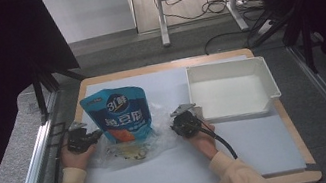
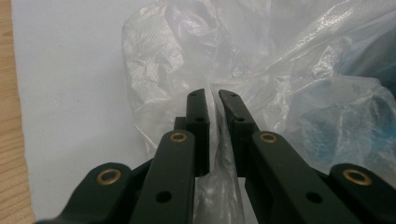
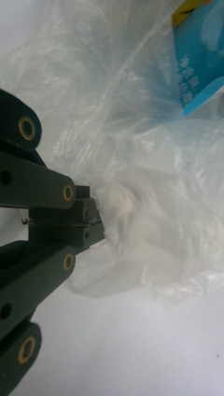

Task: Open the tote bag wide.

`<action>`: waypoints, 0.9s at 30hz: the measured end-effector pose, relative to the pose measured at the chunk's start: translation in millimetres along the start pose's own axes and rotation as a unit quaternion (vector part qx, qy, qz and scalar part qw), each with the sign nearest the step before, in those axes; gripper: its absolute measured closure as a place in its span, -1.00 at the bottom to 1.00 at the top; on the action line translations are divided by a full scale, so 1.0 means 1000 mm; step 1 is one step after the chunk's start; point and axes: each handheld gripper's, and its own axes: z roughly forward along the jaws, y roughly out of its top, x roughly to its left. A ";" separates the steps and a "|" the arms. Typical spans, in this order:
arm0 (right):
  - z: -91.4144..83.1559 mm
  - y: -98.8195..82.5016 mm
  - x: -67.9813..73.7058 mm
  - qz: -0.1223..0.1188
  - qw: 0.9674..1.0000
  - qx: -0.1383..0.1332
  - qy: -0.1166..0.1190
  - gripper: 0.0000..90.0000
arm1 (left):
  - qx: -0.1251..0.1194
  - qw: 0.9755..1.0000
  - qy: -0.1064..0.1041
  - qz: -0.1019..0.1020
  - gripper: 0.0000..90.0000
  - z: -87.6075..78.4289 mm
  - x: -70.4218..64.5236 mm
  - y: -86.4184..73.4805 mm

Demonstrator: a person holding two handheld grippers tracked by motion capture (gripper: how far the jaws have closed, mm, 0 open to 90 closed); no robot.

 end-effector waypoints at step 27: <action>-0.026 0.007 0.011 -0.003 0.998 -0.053 0.039 0.98 | -0.078 0.996 -0.029 -0.013 -0.25 -0.037 0.001 0.015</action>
